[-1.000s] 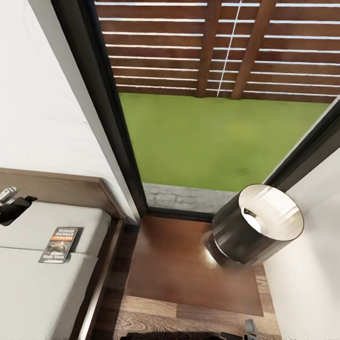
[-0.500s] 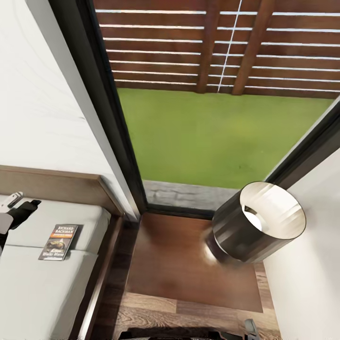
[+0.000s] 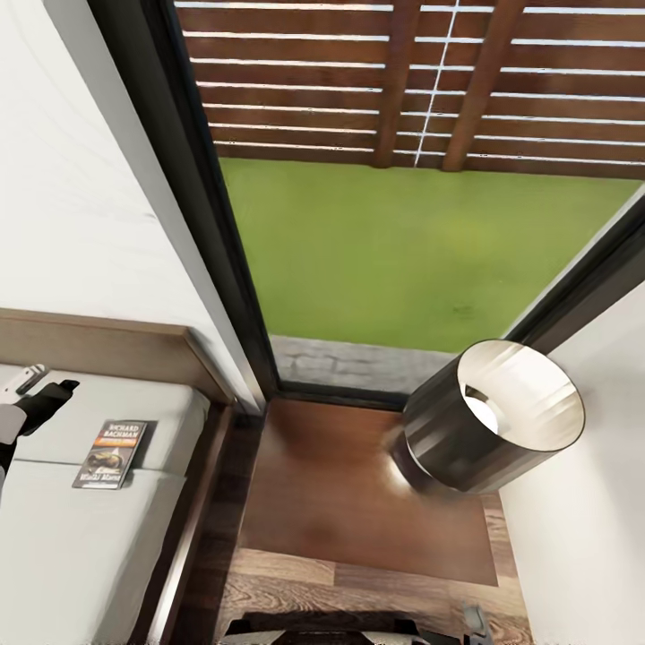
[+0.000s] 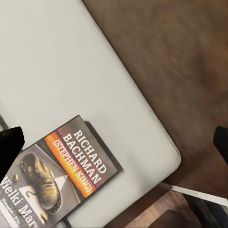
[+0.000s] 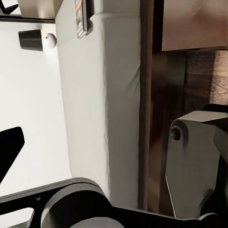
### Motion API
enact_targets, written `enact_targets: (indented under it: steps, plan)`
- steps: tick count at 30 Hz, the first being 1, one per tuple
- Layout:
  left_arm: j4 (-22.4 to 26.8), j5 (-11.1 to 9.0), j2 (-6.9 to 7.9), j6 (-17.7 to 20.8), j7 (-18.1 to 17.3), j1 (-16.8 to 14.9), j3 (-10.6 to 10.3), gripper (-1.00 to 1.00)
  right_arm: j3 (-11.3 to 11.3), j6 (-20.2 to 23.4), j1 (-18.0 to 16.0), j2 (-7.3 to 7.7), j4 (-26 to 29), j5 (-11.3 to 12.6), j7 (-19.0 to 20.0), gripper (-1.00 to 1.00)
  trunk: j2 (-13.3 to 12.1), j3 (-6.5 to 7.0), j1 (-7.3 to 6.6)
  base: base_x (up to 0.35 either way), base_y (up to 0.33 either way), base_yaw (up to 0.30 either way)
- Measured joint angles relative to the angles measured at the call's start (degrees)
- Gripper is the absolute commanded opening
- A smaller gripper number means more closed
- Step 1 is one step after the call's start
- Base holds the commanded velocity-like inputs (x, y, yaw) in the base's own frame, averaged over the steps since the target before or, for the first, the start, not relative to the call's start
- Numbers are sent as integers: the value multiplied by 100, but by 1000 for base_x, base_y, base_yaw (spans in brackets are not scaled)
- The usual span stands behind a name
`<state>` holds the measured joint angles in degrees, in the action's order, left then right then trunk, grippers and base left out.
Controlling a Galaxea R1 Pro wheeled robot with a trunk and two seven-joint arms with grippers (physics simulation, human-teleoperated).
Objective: In the bedroom, move the book from the bed onto either nightstand, and place the two sandals side by side next to the bed.
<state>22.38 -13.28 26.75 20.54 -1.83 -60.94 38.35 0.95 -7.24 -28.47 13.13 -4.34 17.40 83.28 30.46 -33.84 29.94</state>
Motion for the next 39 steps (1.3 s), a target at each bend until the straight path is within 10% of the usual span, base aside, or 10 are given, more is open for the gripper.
enact_targets:
  steps: [22,25,26,30,39]
  plan:
    - [-11,-11,-50,8,-5,0,-1,100,-69,250,-33,7,87,9,2,100,0,-152,0,0,0,0]
    - [-12,-11,-123,8,-6,-1,0,100,-71,668,-50,-34,895,11,-136,100,1,-152,0,0,0,0]
    - [-13,-17,-179,17,-2,0,0,100,2,1693,-48,-195,1553,-30,-1001,100,0,-153,0,0,0,0]
    - [-20,-18,-206,35,0,-1,1,100,-6,2544,-53,-777,3347,-53,-2121,100,1,-152,0,0,0,0]
    - [-301,-30,-207,47,-7,-1,10,100,0,3513,-69,-919,4578,-49,-2298,100,1,-152,0,0,0,0]
